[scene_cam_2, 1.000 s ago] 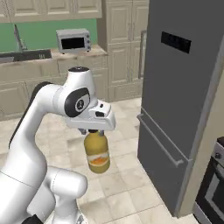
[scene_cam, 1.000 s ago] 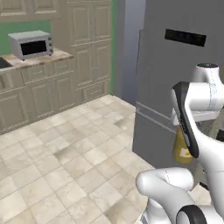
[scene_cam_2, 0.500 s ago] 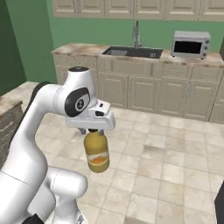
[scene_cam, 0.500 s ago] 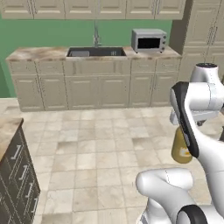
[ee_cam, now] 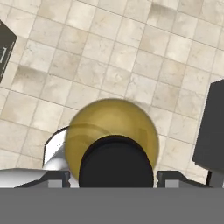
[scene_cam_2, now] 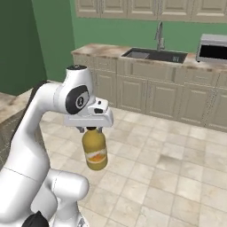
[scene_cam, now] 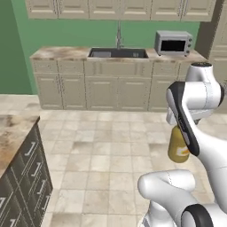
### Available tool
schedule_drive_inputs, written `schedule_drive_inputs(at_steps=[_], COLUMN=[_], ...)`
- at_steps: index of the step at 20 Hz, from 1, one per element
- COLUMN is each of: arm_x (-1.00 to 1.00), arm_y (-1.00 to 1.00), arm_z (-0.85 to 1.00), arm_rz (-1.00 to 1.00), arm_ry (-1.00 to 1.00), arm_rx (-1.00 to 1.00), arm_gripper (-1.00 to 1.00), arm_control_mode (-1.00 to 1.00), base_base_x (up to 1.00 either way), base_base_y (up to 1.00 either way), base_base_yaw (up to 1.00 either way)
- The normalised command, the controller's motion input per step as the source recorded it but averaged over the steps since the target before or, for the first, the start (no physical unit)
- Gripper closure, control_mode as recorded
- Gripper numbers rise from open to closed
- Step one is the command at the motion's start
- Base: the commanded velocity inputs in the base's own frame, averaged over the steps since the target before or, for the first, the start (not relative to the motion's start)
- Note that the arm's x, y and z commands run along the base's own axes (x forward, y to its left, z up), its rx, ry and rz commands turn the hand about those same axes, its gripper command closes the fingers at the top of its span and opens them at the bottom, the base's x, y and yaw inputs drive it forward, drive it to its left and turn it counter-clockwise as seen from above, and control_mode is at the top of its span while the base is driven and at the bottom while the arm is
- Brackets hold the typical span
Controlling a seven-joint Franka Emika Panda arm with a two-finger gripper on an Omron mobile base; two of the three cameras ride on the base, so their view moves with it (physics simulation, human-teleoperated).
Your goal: There is a wine glass and glass cup on the dining counter. Place the wine bottle next to the wine glass and the juice bottle next to the glass cup.
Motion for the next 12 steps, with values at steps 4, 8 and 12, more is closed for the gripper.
schedule_drive_inputs(at_steps=[4,8,12], arm_x=[0.0,0.0,0.0], arm_y=[0.0,0.0,0.0], arm_z=[0.0,0.0,0.0], arm_rz=[0.0,0.0,0.0], arm_ry=[0.0,0.0,0.0], arm_rx=[0.0,0.0,0.0], arm_gripper=[1.0,1.0,1.0], arm_control_mode=[1.0,1.0,1.0], base_base_x=[0.83,0.86,0.76], base_base_y=[-0.15,-0.16,-0.05], base_base_yaw=[0.01,0.02,0.15])
